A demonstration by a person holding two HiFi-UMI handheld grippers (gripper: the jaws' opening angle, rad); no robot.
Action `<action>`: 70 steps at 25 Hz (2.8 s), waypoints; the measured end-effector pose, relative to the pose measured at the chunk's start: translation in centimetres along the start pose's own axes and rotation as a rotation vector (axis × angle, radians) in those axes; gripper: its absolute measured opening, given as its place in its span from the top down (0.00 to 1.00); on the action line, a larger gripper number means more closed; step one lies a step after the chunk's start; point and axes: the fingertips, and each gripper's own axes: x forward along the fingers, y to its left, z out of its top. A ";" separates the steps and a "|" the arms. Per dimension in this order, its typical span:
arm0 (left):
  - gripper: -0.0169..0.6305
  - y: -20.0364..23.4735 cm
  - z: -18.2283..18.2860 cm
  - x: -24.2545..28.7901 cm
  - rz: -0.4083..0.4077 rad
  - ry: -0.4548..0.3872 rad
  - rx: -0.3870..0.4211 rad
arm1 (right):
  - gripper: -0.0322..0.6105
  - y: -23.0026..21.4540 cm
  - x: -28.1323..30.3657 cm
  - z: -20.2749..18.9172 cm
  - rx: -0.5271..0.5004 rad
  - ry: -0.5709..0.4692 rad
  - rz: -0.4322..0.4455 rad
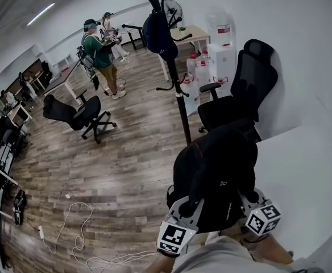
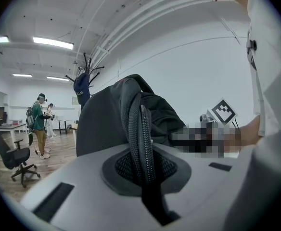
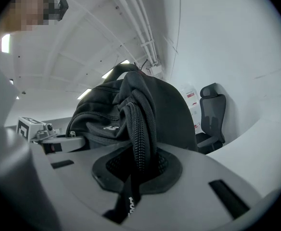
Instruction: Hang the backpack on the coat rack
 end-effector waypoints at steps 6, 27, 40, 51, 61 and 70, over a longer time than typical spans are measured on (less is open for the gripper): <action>0.93 2.7 0.4 5.4 0.030 0.012 -0.017 | 0.90 -4.1 4.1 2.4 -0.005 0.005 0.026; 0.93 12.9 -4.8 17.4 0.089 0.068 -0.056 | 0.90 -13.1 18.6 1.4 -0.034 0.108 0.024; 0.93 22.6 -9.7 24.3 0.097 0.135 -0.111 | 0.90 -17.1 30.5 -0.6 -0.031 0.200 0.014; 0.93 30.2 -15.1 30.0 0.117 0.191 -0.146 | 0.90 -21.0 40.2 -3.7 -0.015 0.263 0.024; 0.93 35.5 -19.0 32.8 0.154 0.207 -0.195 | 0.90 -22.7 47.1 -6.2 -0.004 0.319 0.040; 0.93 39.8 -21.7 34.4 0.176 0.209 -0.202 | 0.90 -23.4 52.1 -8.0 -0.002 0.338 0.036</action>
